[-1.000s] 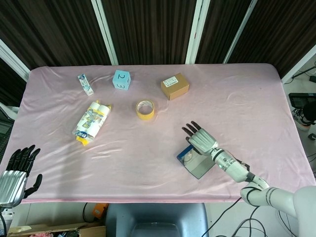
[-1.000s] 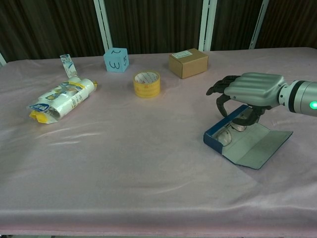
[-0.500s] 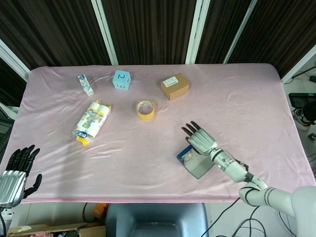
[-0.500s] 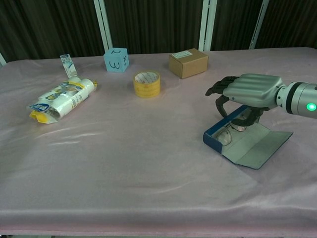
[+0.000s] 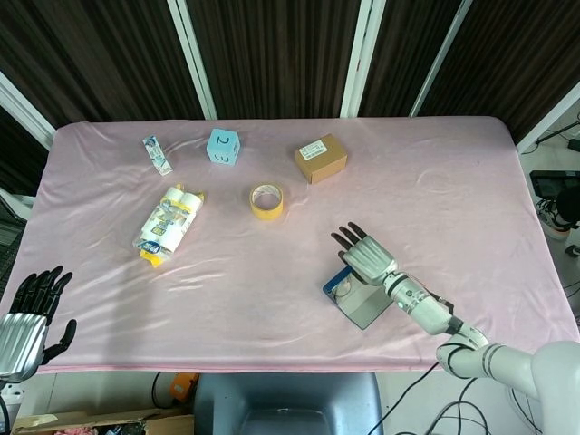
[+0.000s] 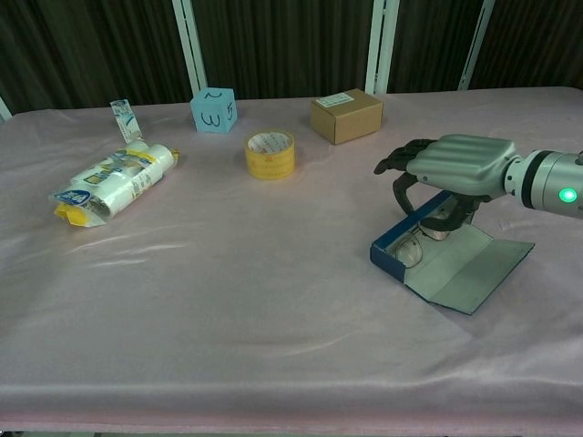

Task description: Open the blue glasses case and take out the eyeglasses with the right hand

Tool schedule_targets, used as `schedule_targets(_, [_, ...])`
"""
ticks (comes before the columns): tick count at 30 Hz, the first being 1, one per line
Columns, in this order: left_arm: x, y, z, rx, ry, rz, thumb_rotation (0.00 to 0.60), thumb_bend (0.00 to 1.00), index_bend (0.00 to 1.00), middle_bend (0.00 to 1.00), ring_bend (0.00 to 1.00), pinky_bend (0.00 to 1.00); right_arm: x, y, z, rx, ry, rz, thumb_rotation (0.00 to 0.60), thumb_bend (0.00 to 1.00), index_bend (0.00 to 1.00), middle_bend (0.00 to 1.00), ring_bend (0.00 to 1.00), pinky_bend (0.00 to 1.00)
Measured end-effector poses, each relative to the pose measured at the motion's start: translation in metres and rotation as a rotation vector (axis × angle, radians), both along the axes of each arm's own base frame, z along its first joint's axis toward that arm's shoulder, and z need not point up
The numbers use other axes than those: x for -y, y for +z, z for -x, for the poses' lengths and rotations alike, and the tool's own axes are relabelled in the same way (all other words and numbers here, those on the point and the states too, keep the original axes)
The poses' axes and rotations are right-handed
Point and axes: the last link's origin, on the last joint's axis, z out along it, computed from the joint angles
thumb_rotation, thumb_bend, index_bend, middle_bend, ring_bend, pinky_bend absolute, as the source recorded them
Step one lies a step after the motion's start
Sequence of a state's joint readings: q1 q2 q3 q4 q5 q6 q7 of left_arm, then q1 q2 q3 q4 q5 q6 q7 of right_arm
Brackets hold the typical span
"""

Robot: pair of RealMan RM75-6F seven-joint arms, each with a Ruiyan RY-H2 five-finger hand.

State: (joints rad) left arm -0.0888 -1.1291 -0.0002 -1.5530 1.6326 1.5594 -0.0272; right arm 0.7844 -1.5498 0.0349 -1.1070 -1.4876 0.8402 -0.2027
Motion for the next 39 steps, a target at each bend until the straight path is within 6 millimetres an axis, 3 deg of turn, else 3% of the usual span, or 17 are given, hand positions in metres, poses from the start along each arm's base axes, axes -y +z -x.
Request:
schedule_targets(13, [-0.001, -0.001, 0.0, 0.0, -0.001, 0.004, 0.6, 0.43, 0.0, 0.0, 0.0, 0.06, 0.005, 0.008, -0.008, 0.09, 0.041, 0.105, 0.6, 0.53, 0.71, 0.18, 0.0, 0.0])
schedule_targets(21, [-0.001, -0.002, -0.001, -0.001, -0.003, 0.008, 0.6, 0.43, 0.0, 0.0, 0.0, 0.06, 0.004, 0.01, -0.012, 0.126, 0.178, 0.242, 0.6, 0.53, 0.71, 0.18, 0.0, 0.0])
schedule_targets(28, [0.0, -0.002, -0.001, 0.0, -0.004, 0.01, 0.6, 0.43, 0.0, 0.0, 0.0, 0.06, -0.004, -0.002, -0.008, 0.101, 0.275, 0.305, 0.6, 0.53, 0.71, 0.18, 0.0, 0.0])
schedule_targets(39, [0.0, -0.001, 0.0, 0.003, -0.003, 0.01, 0.6, 0.43, 0.0, 0.0, 0.0, 0.06, -0.01, -0.016, 0.002, 0.108, 0.271, 0.305, 0.6, 0.53, 0.71, 0.18, 0.0, 0.0])
